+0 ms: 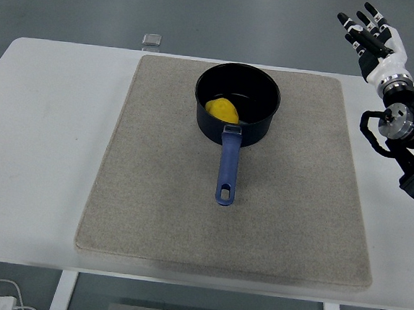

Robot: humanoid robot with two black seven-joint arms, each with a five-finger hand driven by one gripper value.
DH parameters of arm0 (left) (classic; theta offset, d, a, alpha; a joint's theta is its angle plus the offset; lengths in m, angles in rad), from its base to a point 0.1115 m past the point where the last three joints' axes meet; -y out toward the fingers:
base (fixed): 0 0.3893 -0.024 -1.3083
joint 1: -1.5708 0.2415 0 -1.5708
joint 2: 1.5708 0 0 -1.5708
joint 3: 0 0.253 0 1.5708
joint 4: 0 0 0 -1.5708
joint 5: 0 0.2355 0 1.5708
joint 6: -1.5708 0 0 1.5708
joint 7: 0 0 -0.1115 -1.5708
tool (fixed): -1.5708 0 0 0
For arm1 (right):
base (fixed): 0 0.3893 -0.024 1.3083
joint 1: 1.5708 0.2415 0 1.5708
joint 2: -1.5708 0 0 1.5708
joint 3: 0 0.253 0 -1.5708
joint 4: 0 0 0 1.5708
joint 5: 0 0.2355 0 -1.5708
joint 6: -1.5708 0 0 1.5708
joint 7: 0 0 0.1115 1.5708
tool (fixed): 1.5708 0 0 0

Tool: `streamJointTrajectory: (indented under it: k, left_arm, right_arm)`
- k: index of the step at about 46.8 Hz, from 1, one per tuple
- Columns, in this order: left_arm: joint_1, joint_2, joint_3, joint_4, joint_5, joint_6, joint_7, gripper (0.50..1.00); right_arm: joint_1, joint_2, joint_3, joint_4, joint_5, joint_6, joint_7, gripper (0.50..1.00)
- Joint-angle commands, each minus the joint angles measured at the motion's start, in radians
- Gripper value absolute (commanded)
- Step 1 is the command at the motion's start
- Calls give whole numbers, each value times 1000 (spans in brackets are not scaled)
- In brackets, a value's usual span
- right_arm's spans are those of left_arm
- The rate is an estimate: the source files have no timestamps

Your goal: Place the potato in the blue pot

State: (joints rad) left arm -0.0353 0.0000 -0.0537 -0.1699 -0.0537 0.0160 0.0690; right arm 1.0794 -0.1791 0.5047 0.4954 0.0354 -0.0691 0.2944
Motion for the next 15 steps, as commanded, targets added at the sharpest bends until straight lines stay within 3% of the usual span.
streamJointTrajectory:
  k: [1, 15]
  left_arm:
    - [0, 0, 0, 1, 0, 1, 0, 999]
    - [2, 0, 2, 0, 0, 1, 0, 999]
  right_arm:
    - [-1, 0, -2, 0, 0, 3, 0, 913]
    - [-6, 1, -8, 0, -2, 8, 0, 913]
